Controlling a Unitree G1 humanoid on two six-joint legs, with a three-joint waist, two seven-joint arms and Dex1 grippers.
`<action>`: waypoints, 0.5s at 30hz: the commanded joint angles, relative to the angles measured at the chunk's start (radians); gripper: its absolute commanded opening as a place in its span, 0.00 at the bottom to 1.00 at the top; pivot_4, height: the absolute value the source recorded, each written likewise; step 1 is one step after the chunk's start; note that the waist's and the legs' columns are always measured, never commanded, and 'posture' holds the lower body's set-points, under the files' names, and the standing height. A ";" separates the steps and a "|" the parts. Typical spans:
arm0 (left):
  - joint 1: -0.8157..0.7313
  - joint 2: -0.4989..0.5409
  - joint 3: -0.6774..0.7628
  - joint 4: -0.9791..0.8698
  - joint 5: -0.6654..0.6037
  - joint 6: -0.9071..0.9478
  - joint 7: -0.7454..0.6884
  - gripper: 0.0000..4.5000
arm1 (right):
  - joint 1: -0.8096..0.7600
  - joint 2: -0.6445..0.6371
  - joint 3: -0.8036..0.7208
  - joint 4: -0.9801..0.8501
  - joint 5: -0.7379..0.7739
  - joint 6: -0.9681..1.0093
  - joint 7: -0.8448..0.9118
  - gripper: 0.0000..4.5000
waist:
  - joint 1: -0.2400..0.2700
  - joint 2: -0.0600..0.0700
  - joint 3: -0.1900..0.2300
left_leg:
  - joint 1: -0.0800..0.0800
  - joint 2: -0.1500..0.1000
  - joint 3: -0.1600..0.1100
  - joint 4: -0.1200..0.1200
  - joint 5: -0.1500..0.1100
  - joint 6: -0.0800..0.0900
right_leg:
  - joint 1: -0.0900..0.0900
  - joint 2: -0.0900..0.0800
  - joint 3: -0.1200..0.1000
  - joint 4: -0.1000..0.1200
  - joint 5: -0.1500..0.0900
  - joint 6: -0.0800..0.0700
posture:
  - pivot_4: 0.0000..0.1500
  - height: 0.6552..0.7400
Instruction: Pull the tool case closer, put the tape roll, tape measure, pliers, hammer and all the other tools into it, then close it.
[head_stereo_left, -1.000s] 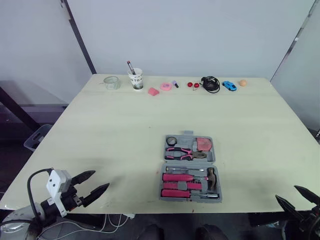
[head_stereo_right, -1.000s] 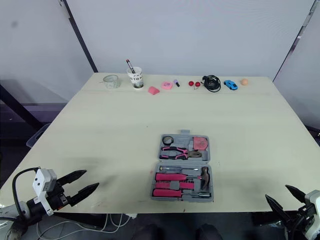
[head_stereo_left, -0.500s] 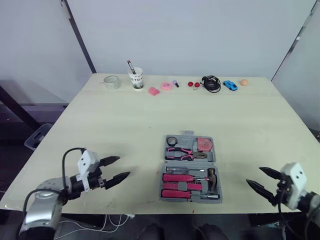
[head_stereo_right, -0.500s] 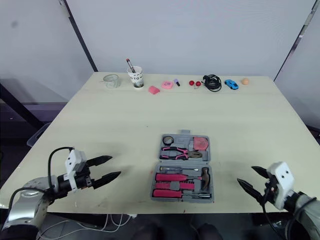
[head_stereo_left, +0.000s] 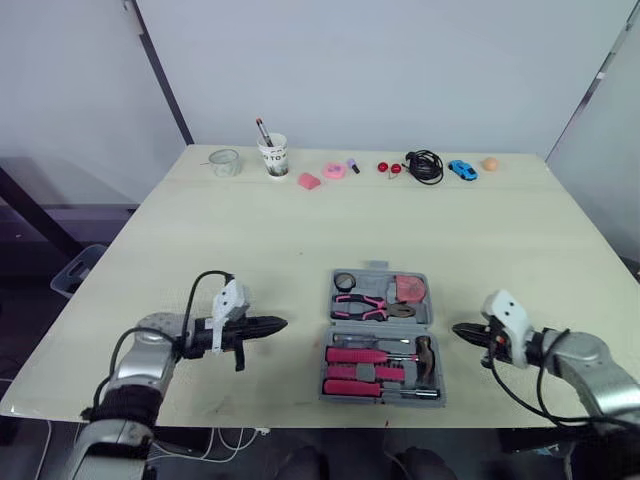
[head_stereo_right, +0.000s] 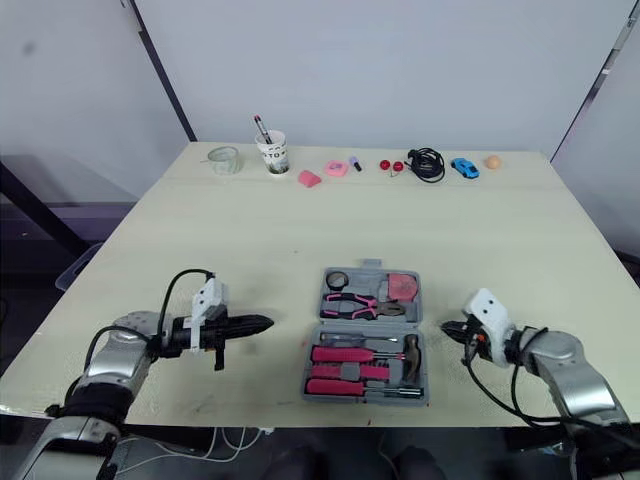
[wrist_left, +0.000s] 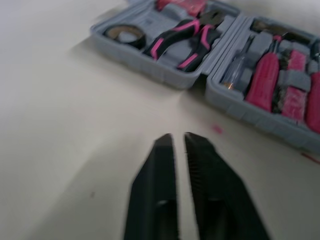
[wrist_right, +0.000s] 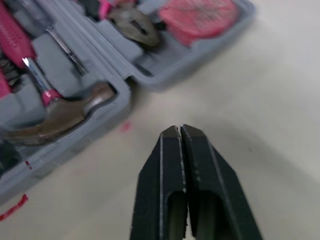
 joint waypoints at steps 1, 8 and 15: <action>-0.059 -0.018 -0.035 0.065 0.036 -0.037 -0.029 0.03 | -0.058 0.014 0.046 0.025 -0.036 -0.016 0.021 0.00 | 0.000 0.000 0.000 | 0.000 0.000 0.000 0.000 0.000 0.000 | 0.000 0.000 0.000 0.000 0.000 0.000 | 1.00 1.00; -0.142 -0.059 -0.084 0.162 0.091 -0.070 -0.059 0.03 | -0.110 0.028 0.099 0.080 -0.087 -0.027 0.039 0.00 | 0.001 0.000 0.000 | -0.001 0.000 -0.001 0.000 0.000 0.000 | 0.000 0.000 0.000 0.000 0.000 0.000 | 1.00 1.00; -0.187 -0.099 -0.114 0.230 0.130 -0.103 -0.058 0.03 | -0.115 0.055 0.107 0.085 -0.092 -0.035 0.043 0.00 | -0.001 0.000 0.000 | -0.001 0.000 -0.001 0.000 0.000 0.000 | 0.000 0.000 0.000 0.001 0.000 0.000 | 1.00 1.00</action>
